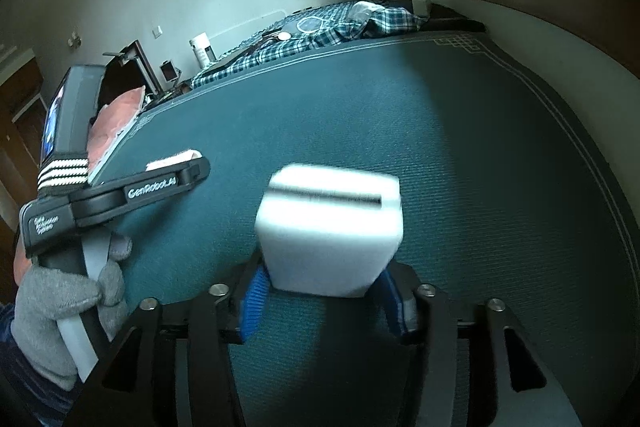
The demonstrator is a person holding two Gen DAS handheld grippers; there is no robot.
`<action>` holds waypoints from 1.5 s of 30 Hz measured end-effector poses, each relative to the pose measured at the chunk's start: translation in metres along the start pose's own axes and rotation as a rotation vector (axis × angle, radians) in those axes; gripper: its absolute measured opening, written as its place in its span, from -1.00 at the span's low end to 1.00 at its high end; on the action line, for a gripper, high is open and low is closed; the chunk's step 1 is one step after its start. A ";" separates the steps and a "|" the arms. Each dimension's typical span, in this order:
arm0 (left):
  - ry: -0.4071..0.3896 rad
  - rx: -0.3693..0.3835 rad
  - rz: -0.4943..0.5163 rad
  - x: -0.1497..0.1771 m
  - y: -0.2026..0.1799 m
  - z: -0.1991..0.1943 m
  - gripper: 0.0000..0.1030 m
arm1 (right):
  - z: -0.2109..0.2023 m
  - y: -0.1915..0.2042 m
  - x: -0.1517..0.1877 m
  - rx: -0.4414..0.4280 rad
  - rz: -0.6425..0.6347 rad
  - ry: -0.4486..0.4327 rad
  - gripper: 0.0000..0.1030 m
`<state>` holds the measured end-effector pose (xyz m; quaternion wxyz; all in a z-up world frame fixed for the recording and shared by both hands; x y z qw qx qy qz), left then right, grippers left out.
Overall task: Organize objects
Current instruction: 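Grasp the pink hair roller with the left tool while the right tool lifts the sponge, then carry the roller over the basin and open the left tool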
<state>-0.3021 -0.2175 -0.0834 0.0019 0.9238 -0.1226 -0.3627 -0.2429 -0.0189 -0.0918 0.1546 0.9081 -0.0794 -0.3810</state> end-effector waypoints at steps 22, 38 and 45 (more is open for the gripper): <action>-0.069 0.021 0.024 0.031 0.002 -0.077 0.46 | -0.007 -0.002 -0.004 -0.004 0.019 -0.035 -0.03; -0.121 -0.040 -0.039 0.043 0.067 -0.120 0.47 | -0.008 0.000 -0.001 0.000 -0.004 -0.036 -0.13; -0.123 -0.101 -0.089 0.050 0.117 -0.127 0.47 | -0.008 -0.002 0.001 0.016 -0.001 -0.038 -0.13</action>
Point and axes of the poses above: each gripper's, at about its wrist camera, not at the fingertips, and z roughly the way its jaws point, y to its left, x to its underside, the point moved 10 cm from there along z, roughly the way its jaws point, and after that the axes turned 8 degrees about z, right-handed, at the moved point
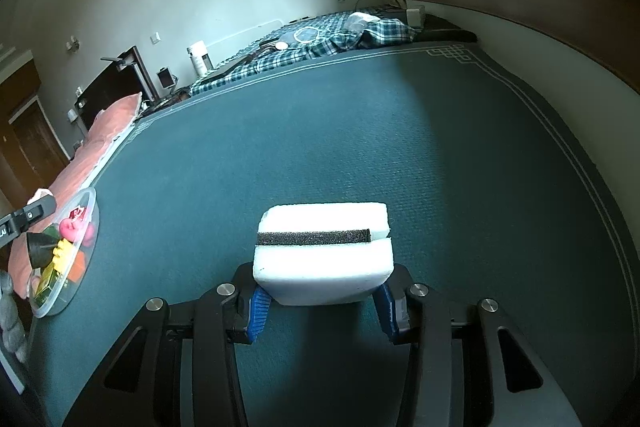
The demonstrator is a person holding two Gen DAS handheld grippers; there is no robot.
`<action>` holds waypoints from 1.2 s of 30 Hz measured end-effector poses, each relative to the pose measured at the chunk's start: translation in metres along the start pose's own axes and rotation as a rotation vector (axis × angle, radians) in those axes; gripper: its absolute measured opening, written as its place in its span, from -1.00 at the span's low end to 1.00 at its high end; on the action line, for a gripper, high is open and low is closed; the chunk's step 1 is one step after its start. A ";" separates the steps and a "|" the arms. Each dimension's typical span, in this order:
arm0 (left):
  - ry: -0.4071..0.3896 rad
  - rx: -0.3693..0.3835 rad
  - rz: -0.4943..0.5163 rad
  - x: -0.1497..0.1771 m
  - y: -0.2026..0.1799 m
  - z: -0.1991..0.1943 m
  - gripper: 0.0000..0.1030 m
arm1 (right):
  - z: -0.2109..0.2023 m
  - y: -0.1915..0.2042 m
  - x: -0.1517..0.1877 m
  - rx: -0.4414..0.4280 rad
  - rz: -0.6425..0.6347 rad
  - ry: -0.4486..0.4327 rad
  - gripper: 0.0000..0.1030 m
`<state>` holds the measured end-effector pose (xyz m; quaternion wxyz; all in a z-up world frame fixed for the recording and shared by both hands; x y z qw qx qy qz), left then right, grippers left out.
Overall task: Organize objects
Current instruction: 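Carry the roller over the basin and open the left tool, then lower the white sponge into the basin and open the right tool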
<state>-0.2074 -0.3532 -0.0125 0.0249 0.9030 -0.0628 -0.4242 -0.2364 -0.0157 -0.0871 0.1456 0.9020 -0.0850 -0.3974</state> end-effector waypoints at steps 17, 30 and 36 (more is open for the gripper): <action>0.010 -0.065 -0.092 0.011 0.073 0.010 0.79 | -0.012 0.005 0.011 0.057 -0.006 -0.009 -0.13; -0.054 -0.074 -0.152 0.015 0.114 -0.017 0.88 | -0.029 0.138 0.024 -0.132 -0.169 -0.015 -0.13; -0.086 -0.100 -0.198 0.021 0.144 -0.032 0.90 | -0.035 0.214 0.048 -0.276 -0.263 0.070 -0.12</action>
Point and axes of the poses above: each gripper's, at about its wrist camera, not at the fingertips, and z roughly the way its jaws point, y to its left, x to its underside, the point moved 10 cm from there along z, roughly the way its jaws point, and after that the axes turned 8 degrees about z, right-handed, at the moved point
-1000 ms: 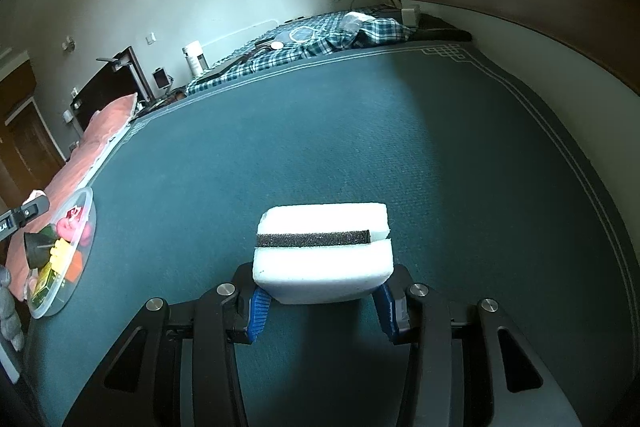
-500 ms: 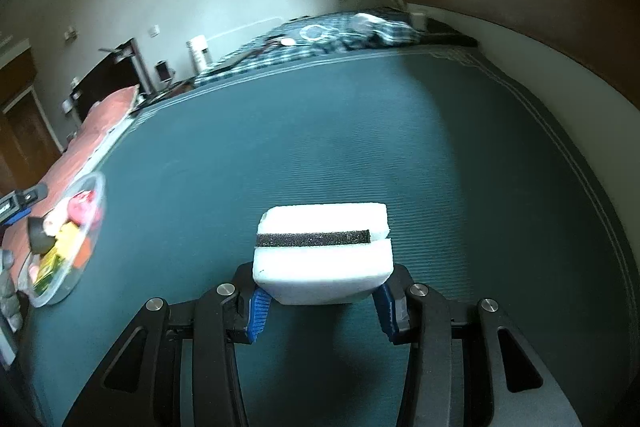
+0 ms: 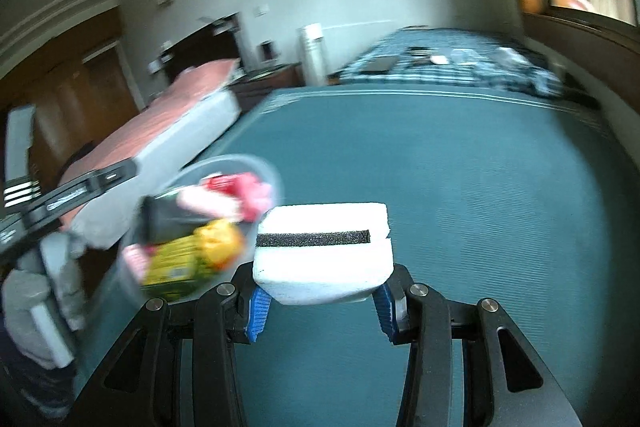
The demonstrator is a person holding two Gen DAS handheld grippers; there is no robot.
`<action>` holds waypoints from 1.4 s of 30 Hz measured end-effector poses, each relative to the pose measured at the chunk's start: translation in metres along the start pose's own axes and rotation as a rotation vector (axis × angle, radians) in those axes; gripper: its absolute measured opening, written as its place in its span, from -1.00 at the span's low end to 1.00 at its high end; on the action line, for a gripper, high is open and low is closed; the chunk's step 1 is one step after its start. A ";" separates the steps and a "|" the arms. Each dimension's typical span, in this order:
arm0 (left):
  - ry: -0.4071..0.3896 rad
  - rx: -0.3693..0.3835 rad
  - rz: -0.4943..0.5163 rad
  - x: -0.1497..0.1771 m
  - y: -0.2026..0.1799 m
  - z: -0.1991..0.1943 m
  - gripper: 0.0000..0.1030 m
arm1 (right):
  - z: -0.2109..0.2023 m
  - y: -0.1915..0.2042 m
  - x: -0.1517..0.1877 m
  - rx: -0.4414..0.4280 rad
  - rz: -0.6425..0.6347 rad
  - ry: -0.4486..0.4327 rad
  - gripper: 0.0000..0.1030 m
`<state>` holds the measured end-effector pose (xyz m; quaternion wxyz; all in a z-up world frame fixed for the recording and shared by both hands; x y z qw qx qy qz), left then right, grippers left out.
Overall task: Organize objects
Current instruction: 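Lower the white sponge into the basin and open the right tool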
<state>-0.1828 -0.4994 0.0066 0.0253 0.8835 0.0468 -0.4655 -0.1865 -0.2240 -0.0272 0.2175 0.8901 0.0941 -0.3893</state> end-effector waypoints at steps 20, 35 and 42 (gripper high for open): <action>0.003 -0.022 -0.113 0.017 0.060 0.003 0.91 | 0.073 0.114 0.024 -0.117 -0.142 0.274 0.46; 0.014 -0.022 -0.147 0.025 0.070 0.007 0.92 | 0.064 0.083 -0.031 -0.124 0.030 0.095 0.53; 0.021 -0.025 -0.146 0.029 0.070 0.007 0.92 | 0.043 0.059 -0.030 -0.101 0.071 0.028 0.53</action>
Point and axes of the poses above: each gripper's, at about its wrist camera, not at the fingertips, and z roughly the way its jaws point, y to its left, x to its underside, the point moved 10 cm from there along z, roughly the way its jaws point, and after that the axes turned 8 degrees about z, right-handed, at the moved point
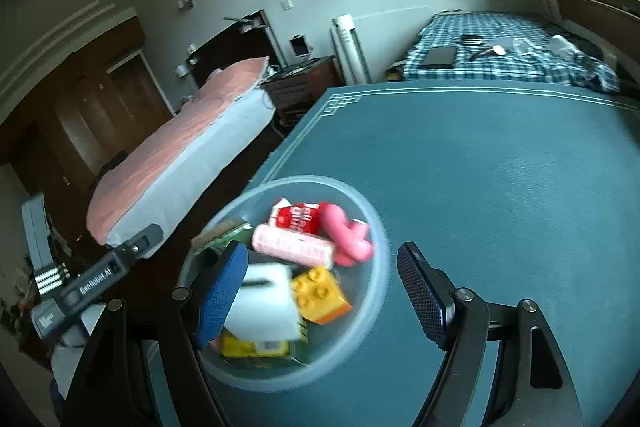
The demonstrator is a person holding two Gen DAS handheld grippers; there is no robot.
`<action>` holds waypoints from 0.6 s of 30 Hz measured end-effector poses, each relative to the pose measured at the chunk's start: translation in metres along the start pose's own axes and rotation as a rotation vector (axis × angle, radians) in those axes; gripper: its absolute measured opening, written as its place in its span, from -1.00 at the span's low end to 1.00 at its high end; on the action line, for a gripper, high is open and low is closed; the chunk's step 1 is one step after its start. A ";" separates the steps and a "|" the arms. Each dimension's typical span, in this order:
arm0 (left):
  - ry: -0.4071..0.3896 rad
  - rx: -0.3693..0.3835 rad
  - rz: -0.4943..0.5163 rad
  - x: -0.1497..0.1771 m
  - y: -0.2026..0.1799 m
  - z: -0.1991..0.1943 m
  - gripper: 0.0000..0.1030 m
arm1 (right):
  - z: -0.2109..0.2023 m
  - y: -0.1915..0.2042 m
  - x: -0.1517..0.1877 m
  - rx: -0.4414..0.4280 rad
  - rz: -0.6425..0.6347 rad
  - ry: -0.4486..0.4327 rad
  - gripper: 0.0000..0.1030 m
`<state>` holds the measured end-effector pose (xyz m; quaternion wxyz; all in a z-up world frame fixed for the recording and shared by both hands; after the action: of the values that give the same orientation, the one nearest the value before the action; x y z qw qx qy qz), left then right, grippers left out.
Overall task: Organize objects
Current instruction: 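Lower the white sponge into the basin and open the right tool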
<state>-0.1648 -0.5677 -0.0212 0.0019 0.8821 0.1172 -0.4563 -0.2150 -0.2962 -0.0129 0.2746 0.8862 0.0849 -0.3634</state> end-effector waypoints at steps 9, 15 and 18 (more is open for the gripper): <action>0.000 0.000 0.007 0.002 -0.003 -0.002 0.92 | -0.003 0.008 0.027 -0.006 -0.051 0.014 0.54; -0.002 -0.005 0.014 0.003 -0.004 -0.003 0.92 | 0.018 0.012 0.013 0.047 -0.060 -0.004 0.54; -0.003 -0.006 0.021 0.003 -0.006 -0.003 0.92 | 0.033 0.003 0.003 0.096 -0.040 0.000 0.54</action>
<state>-0.1620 -0.5610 -0.0218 0.0093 0.8825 0.1092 -0.4574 -0.2318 -0.3172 -0.0330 0.2243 0.8964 0.0851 -0.3727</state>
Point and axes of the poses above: each gripper's, at about its wrist camera, not at the fingertips, and z roughly the way its jaws point, y to its left, x to its underside, the point moved 10 cm from there along z, roughly the way its jaws point, and after that the axes turned 8 degrees about z, right-handed, at the moved point
